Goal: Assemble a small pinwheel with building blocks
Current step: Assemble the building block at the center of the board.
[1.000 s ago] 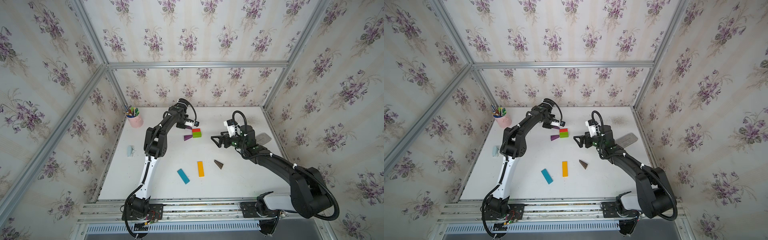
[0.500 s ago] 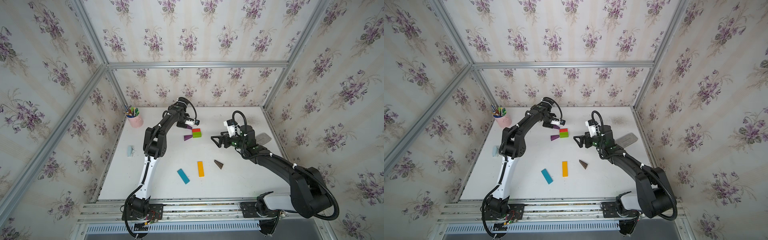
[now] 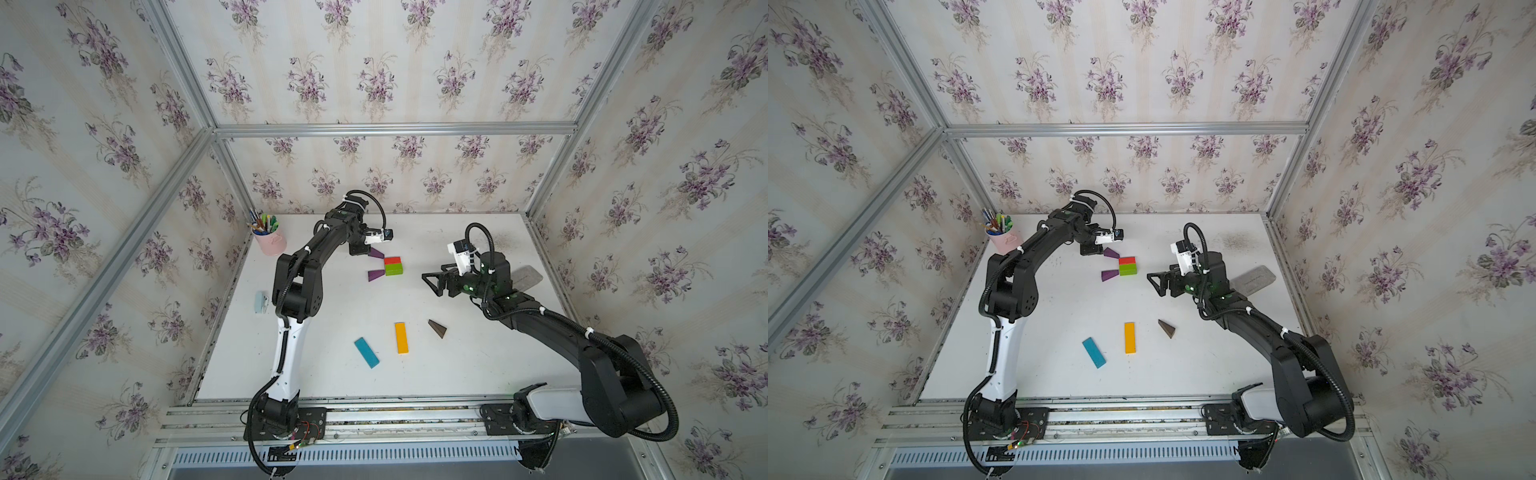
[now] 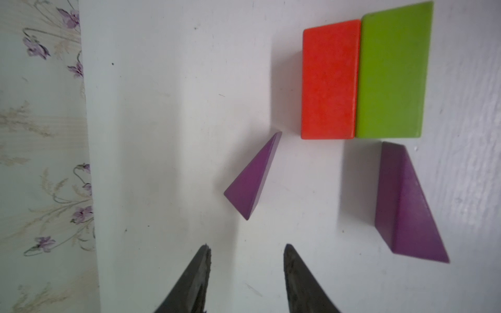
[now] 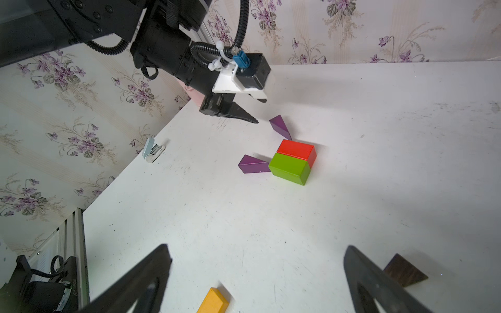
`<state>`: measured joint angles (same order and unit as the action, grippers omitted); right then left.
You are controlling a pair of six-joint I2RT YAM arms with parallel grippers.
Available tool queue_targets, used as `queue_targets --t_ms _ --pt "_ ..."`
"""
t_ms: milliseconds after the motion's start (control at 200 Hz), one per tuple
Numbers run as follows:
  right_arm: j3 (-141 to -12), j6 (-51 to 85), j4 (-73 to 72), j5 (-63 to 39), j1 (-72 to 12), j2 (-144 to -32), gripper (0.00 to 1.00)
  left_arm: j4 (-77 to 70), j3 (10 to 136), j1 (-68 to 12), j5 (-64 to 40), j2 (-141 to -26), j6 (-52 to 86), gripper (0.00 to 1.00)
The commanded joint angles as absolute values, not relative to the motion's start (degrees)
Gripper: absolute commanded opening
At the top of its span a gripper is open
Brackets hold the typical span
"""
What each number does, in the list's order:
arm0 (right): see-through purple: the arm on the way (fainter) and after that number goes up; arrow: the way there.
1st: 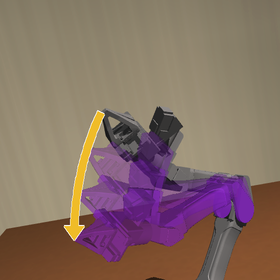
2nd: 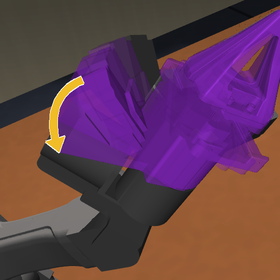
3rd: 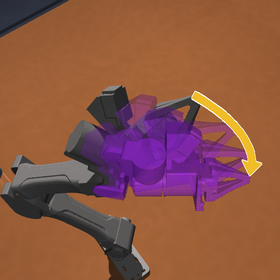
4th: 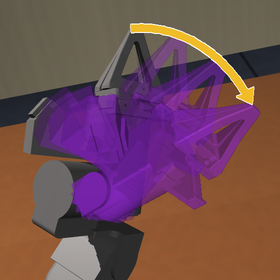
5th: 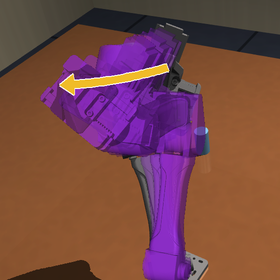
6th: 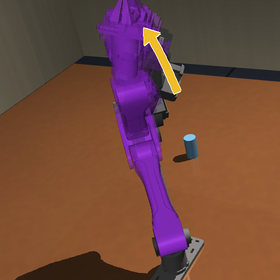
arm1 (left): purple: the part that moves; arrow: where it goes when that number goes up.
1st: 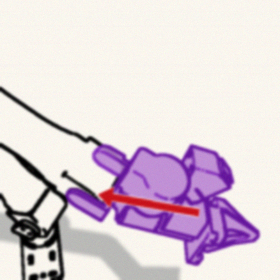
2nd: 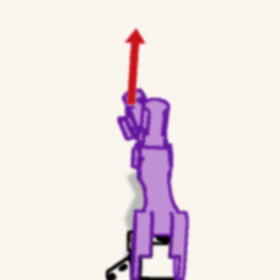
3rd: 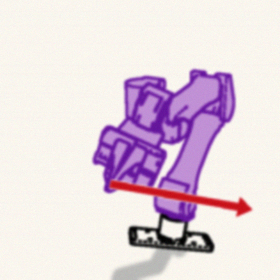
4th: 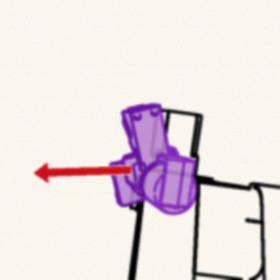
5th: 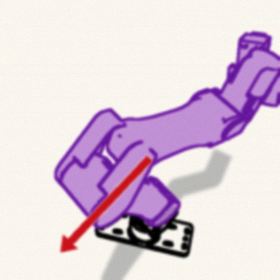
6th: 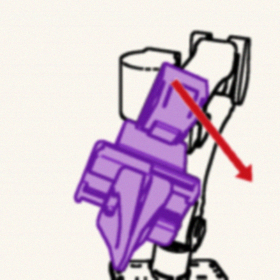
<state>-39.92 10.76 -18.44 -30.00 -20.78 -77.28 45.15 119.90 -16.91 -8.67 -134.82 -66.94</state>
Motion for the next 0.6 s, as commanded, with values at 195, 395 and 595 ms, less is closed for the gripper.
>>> queue_targets --t_ms 195,395,595 --pt "-40.4 11.1 -19.8 -30.7 -20.7 -77.5 1.00 38.1 117.7 -16.7 -10.7 -135.7 -52.8 0.38" --pt "-40.6 10.8 -19.2 -30.3 -20.7 -77.5 1.00 38.1 118.8 -16.7 -10.8 -137.5 -52.8 0.37" --pt "-40.8 10.9 -19.5 -30.6 -20.7 -78.0 1.00 38.1 118.5 -16.6 -10.5 -137.5 -52.8 0.37"
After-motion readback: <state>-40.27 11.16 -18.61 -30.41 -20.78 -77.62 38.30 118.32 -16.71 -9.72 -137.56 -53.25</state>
